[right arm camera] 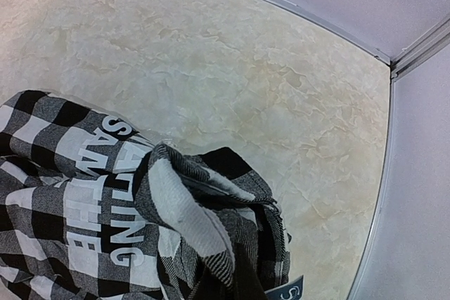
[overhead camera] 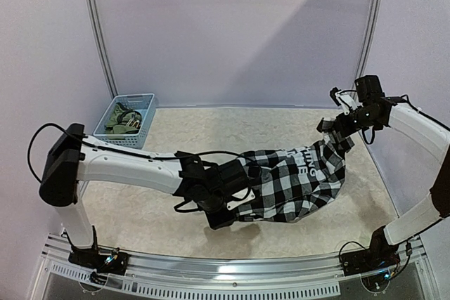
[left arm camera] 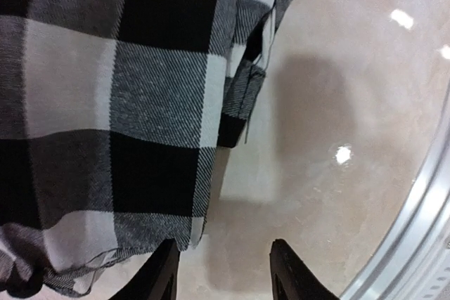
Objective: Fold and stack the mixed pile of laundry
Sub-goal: Pick up the crumpled shirt from the center of the board.
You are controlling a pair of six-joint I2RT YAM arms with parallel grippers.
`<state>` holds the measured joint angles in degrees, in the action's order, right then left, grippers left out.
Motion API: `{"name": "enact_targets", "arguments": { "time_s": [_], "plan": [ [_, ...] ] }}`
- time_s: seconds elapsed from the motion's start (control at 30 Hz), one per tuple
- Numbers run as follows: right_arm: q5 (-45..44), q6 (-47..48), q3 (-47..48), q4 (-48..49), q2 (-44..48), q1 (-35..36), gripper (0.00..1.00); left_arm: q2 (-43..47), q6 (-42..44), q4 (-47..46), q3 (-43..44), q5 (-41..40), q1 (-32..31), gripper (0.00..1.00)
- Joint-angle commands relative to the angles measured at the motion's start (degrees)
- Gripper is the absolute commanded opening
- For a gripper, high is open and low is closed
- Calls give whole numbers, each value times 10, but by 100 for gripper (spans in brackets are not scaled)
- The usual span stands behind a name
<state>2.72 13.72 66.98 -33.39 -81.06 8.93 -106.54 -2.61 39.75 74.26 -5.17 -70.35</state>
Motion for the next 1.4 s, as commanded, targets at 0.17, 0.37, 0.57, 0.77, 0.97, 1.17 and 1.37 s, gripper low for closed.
{"name": "enact_targets", "arguments": {
  "time_s": [0.17,0.37,0.57,0.77,0.97,1.17,1.37],
  "plan": [
    [17,-6,-16,-5,23,-2,0,-70,25,11,-1,-94,-12,41],
    [41,-8,-14,-20,34,-2,0,-42,26,23,0,-166,-9,9],
    [59,-2,17,-37,67,-3,0,74,22,46,3,-239,21,0],
    [125,-10,86,-51,115,-4,0,229,26,80,54,-333,51,0],
    [180,-19,152,-54,193,-4,0,360,52,99,141,-431,56,0],
    [284,-2,214,-145,242,-6,0,437,41,171,216,-465,13,0],
    [491,27,292,-247,272,-40,0,446,107,148,241,-584,-113,0]
  ]
}}
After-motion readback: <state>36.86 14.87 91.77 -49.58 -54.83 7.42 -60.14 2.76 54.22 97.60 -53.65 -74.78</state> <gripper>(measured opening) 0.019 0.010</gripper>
